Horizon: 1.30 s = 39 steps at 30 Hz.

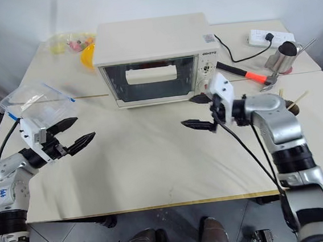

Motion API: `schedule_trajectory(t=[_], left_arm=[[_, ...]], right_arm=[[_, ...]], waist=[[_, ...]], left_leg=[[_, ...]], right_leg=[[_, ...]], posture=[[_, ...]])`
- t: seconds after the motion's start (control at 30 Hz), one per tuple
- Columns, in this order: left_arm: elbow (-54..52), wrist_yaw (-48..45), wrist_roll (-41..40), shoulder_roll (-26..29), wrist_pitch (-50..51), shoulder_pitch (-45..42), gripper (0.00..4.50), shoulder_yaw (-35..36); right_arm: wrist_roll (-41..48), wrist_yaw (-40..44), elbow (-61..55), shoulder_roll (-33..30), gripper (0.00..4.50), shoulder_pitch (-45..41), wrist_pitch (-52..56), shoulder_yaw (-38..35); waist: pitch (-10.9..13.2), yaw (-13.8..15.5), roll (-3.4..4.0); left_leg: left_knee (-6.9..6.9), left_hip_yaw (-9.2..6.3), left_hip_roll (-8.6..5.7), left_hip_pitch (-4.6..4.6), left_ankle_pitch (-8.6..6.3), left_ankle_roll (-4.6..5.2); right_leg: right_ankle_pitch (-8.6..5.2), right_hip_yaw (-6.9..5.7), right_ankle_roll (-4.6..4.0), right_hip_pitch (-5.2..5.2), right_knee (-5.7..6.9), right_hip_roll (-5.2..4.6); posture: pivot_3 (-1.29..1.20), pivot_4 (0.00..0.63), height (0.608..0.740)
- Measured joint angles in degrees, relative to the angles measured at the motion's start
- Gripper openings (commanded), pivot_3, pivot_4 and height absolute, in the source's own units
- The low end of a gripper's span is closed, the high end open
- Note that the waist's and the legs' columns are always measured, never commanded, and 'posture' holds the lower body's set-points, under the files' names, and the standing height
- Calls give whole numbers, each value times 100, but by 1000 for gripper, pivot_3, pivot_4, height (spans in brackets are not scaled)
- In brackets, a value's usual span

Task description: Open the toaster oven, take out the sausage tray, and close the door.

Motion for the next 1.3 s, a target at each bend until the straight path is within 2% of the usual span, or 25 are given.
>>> schedule_trajectory(t=[0.2,0.4,0.67,0.93,1.13,1.23,1.3], left_arm=[[-156,131,-58,-65,11,-3,4477,87],[-521,250,-204,-119,82,250,4477,188],[-722,334,-267,-125,174,439,4477,284],[-683,297,-308,-119,369,227,4477,289],[-674,242,-591,-84,846,-17,4477,317],[-648,158,-783,3,1094,-212,3919,357],[-600,12,-928,47,1195,-363,3323,417]], right_arm=[[-567,-33,1327,422,4500,-904,-641,303],[-878,-111,2186,768,4500,-1486,-1287,344],[-762,176,1618,784,4500,-1497,-1141,322],[-597,582,433,510,4500,-928,-420,343],[-589,650,-234,421,4500,-385,-263,392],[-595,646,-374,423,4500,-188,-263,470],[-615,632,-386,425,4500,-165,-282,512]], waist=[[0,-13,-1],[1,-45,0],[3,-117,-2],[3,-144,-2],[3,-149,-2],[4,-149,-3],[4,-154,-3]], left_leg=[[2,-3,0,0,1,-1],[-2,-4,1,0,1,-2],[-5,-7,3,0,3,-5],[-10,-6,2,0,2,-7],[-9,-4,2,1,2,-7],[-7,-3,1,1,3,-9],[-7,-2,2,3,3,-10]], right_leg=[[0,0,1,0,6,1],[0,1,1,-1,6,1],[0,0,1,-2,7,5],[0,0,1,-5,6,8],[0,2,1,-5,6,9],[0,3,1,-5,7,9],[0,5,1,-5,7,10]], posture=[[0,150,740],[0,150,740],[0,150,740],[0,150,740],[0,150,740],[0,150,740],[0,150,740]])
